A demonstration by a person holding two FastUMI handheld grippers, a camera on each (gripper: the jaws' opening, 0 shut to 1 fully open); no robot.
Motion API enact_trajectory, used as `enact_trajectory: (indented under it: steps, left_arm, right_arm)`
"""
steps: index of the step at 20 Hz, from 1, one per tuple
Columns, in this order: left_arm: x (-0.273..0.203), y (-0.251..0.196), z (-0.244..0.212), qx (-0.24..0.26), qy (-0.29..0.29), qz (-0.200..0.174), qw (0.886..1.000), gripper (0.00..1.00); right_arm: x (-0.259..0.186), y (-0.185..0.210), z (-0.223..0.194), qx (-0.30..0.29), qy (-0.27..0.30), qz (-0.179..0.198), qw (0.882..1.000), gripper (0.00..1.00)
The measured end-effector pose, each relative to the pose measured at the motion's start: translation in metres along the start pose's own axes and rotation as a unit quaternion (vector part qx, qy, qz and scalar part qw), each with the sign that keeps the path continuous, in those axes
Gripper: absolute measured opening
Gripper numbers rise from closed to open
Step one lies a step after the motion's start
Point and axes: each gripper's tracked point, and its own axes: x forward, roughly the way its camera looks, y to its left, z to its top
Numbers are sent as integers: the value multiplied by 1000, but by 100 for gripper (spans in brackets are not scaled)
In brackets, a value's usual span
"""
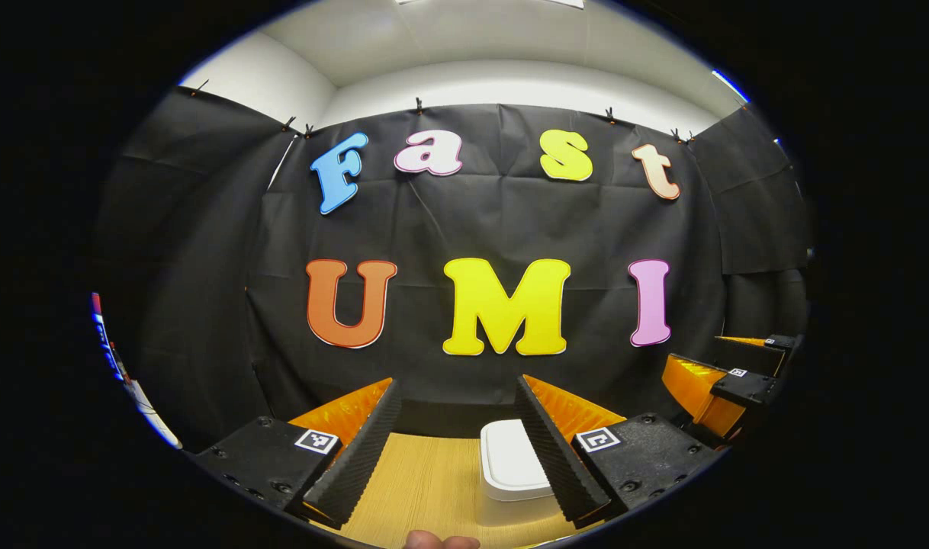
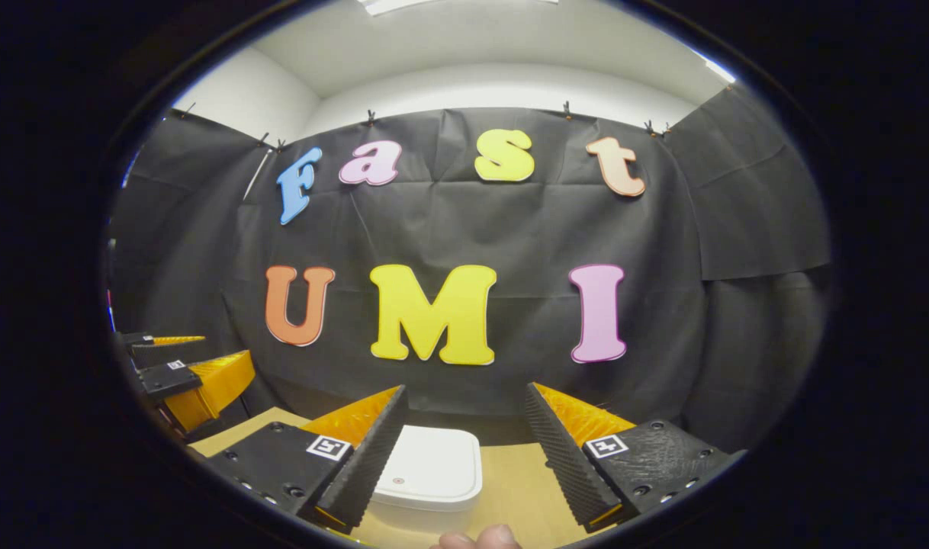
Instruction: Press the lid of the desktop garbage bin to open it, pick up the crumpled paper on the desktop and throw it into the bin, then pick up the pop can on the desktop and drop it into the bin, and finally close the garbage bin lid.
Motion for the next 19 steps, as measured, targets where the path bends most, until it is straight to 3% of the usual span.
enact_trajectory:
  steps: [19]
  left_arm:
    - [-2, -1, 3, 10, -5, 4, 1000, 97]
  right_arm:
    - [2, 6, -1, -3, 7, 6, 1000, 95]
